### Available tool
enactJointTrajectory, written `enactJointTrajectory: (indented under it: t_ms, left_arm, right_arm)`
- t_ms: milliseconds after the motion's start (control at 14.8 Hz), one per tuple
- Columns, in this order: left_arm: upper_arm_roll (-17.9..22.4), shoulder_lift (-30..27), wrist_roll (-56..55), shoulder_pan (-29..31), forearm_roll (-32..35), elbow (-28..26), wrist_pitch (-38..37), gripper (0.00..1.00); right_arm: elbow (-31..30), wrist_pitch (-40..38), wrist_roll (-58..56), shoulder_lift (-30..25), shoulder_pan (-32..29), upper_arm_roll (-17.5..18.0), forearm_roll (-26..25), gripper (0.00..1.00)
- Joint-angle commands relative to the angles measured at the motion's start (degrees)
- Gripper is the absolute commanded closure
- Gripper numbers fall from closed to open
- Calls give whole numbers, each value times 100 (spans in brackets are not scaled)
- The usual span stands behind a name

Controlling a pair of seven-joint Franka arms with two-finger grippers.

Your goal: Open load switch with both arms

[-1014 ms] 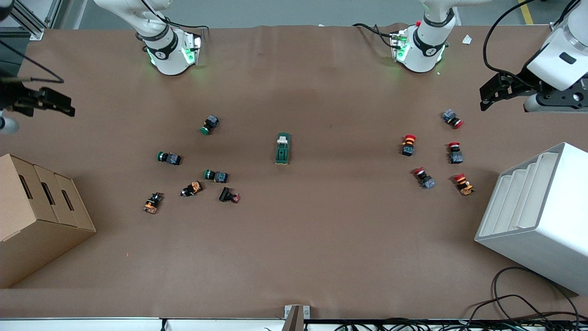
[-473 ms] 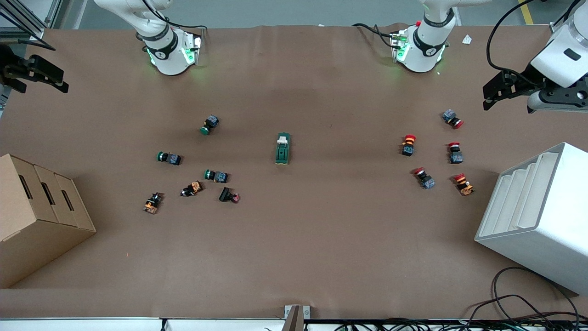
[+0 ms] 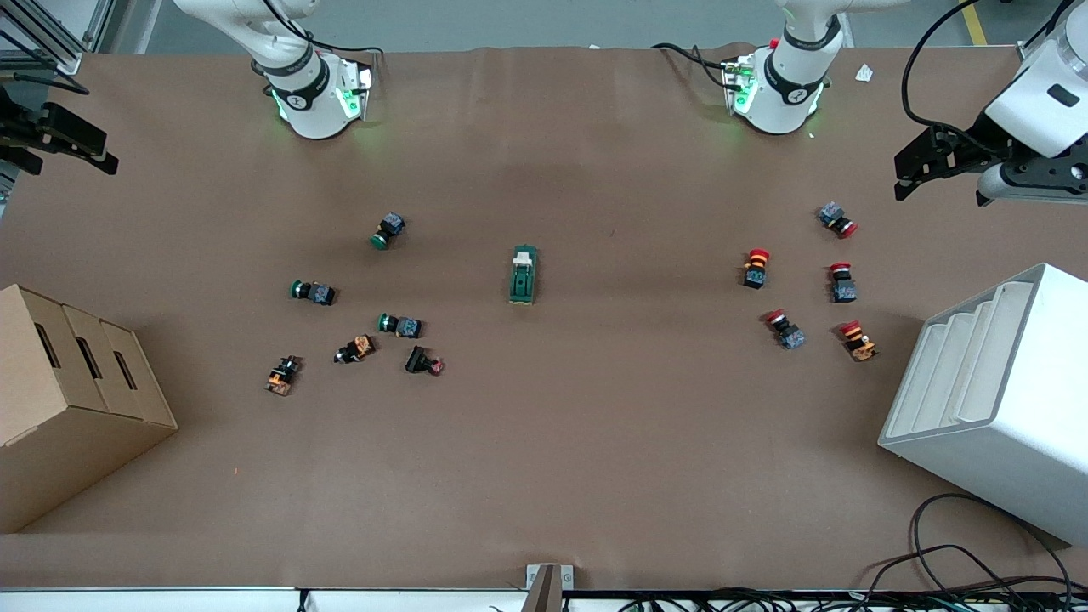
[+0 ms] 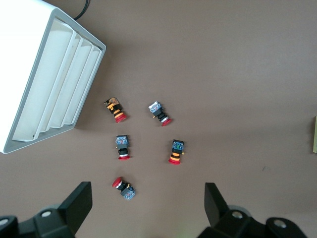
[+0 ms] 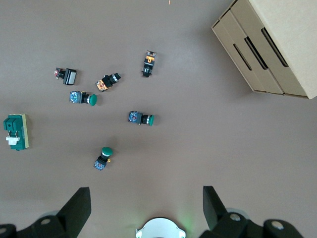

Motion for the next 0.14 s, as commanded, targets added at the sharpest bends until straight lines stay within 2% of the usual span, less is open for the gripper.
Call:
enactJointTrajectory:
  t_ms: [0,68]
  left_arm:
    - [10,54,42,30,-121,149,-137,0]
    - [10,54,41,30,-121,140,-154,0]
  right_arm:
    - [-37,46,-72,-104,10,29,-57,0]
    - [15,46,-72,-95,27,56,-127,0]
